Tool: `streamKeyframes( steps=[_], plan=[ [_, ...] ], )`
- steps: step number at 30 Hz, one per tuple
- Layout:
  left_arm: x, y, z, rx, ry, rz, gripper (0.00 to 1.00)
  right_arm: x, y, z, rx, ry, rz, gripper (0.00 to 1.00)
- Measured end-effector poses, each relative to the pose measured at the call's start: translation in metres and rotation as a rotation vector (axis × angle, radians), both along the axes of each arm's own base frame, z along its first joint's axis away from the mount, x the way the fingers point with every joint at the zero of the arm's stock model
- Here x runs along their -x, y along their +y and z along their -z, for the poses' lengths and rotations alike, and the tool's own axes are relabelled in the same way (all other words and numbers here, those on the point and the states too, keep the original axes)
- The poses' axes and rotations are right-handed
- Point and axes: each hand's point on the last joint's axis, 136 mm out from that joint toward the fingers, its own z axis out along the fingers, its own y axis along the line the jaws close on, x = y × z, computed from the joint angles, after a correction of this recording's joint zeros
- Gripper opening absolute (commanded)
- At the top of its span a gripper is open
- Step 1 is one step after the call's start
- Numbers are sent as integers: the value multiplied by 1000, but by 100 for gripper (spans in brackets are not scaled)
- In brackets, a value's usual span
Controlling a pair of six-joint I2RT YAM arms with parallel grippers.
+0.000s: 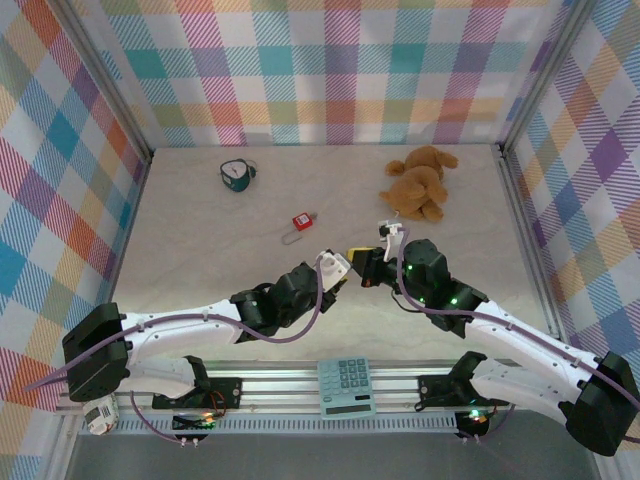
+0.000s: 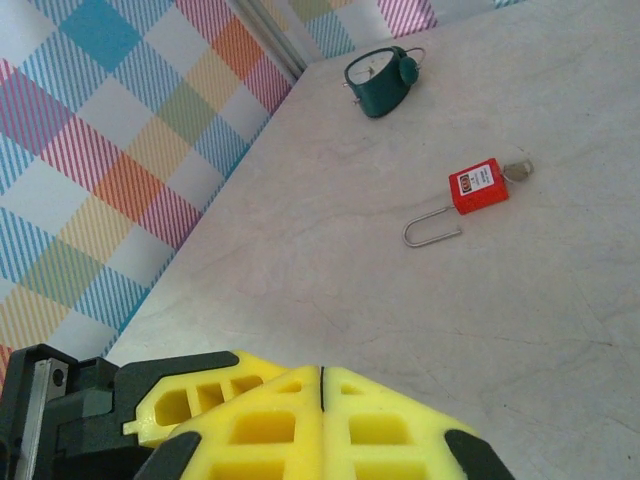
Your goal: Unlock with the key
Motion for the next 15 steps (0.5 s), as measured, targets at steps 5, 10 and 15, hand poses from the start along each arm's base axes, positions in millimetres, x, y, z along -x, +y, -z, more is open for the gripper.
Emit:
streamKeyframes(
  steps=[5,10,15],
  plan=[
    [2,1,1,-2,12,6,4,1,2,2,-2,9,-19,0],
    [4,3,4,-17,21,9,3,0,3,6,4,22,-25,0],
    [4,5,3,-18,19,7,2,0,4,6,0,28,-24,0]
  ],
)
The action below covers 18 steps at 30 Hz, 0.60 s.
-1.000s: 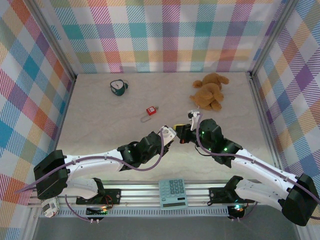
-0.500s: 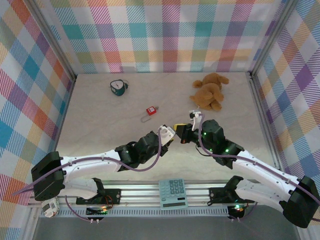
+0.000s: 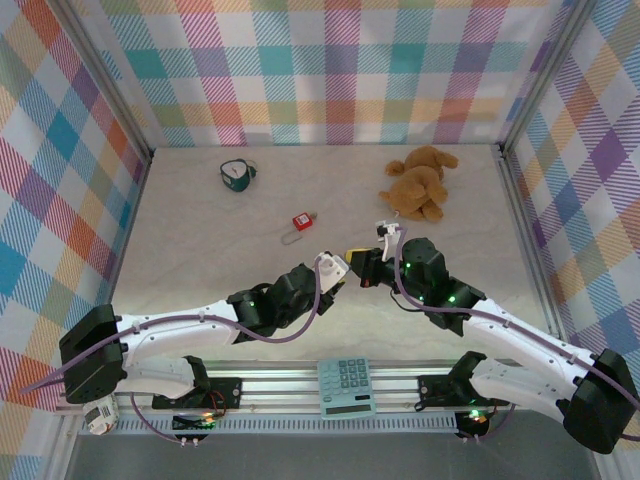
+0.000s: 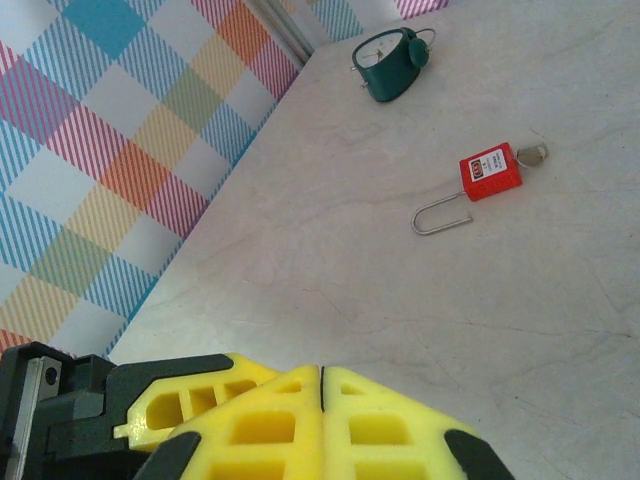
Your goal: Unlock with the key
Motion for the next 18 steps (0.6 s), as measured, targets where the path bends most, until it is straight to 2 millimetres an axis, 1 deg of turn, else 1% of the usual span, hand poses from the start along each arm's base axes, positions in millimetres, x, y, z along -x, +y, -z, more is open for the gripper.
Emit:
streamKeyframes(
  steps=[18],
  plan=[
    [-4,4,0,-30,-29,-24,0,-4,4,3,-23,32,11,0]
  ],
)
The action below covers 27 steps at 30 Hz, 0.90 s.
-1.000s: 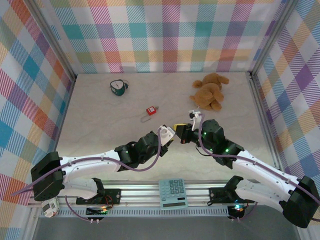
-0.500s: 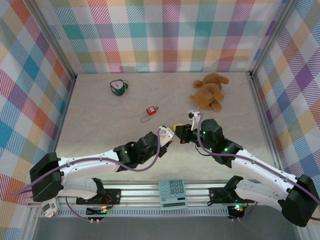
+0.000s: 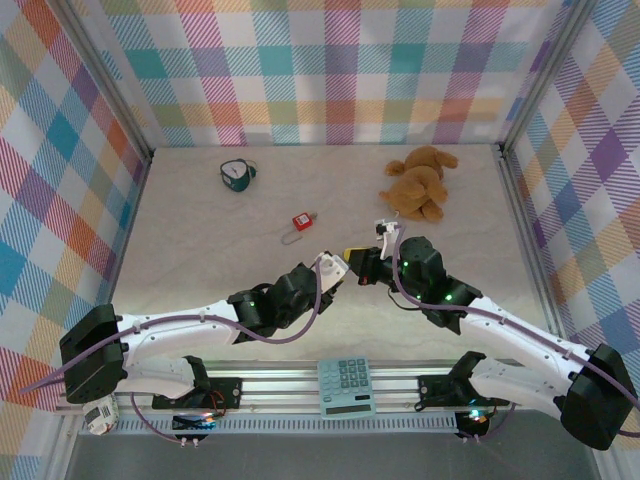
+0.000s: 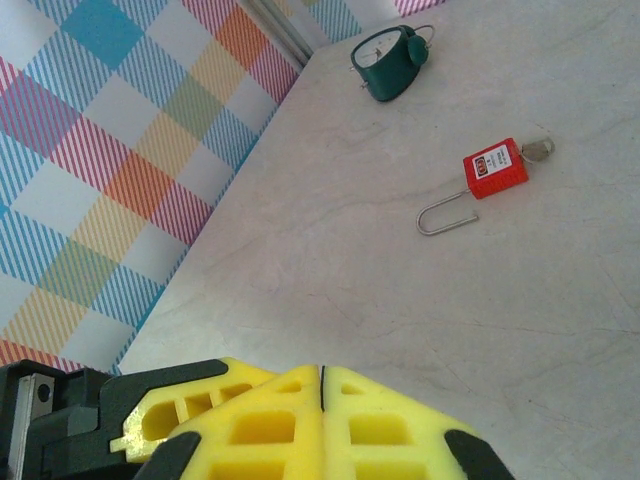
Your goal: Unlock with the key
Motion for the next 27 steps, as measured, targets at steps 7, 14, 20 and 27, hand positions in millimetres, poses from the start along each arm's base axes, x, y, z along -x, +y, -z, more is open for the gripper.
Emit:
streamKeyframes(
  steps=[7,14,20,27],
  plan=[
    [-2,1,3,-10,-1,-12,0,0,2,4,9,-1,7,0],
    [-4,2,8,-27,-1,-26,0,-2,4,9,27,-3,27,0],
    [-4,1,6,-18,-3,-23,0,-1,-1,7,35,-15,52,0],
    [-2,-9,-6,50,-14,10,0,4,-16,-3,63,-30,84,0]
  ],
)
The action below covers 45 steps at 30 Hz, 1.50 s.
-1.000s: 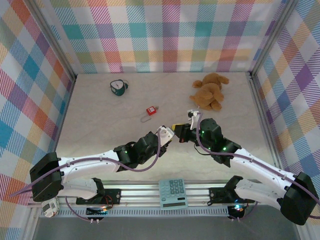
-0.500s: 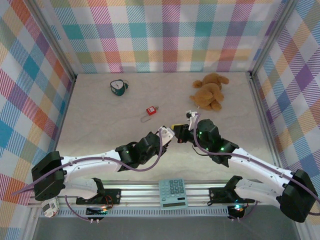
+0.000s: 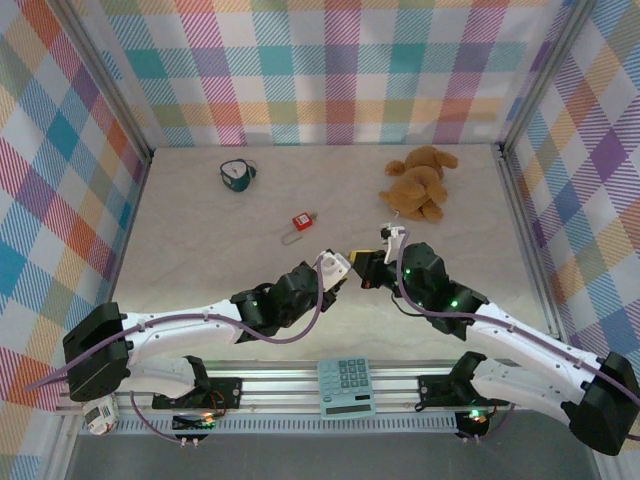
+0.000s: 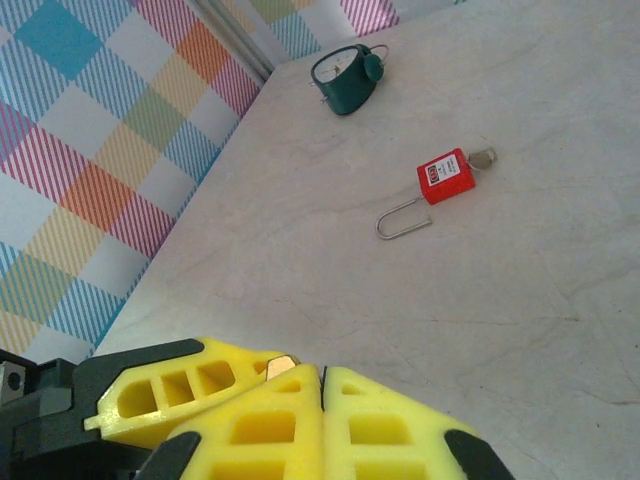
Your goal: Unlock with the key
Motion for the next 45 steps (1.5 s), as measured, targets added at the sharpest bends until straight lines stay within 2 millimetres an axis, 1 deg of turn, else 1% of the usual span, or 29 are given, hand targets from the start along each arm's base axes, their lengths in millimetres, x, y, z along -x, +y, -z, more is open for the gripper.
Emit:
streamKeyframes(
  steps=[3,10,17,22,34,42,45],
  plan=[
    [0,-2,-4,41,-17,6,0,0,0,-7,17,-5,-3,0],
    [3,-5,-2,95,-42,28,0,0,-1,-7,82,-13,-10,0],
    [4,-15,0,94,-60,75,0,0,-6,-9,161,-44,-18,0],
    [6,-17,2,80,-67,94,0,1,-8,-7,192,-47,-29,0],
    [7,-19,-2,93,-104,111,0,5,-10,-13,199,-45,-39,0],
    [2,-14,-2,74,-119,79,0,3,-2,-8,176,-16,-60,0],
    [0,-13,-7,91,-135,67,0,5,2,-4,174,2,-74,0]
  ],
)
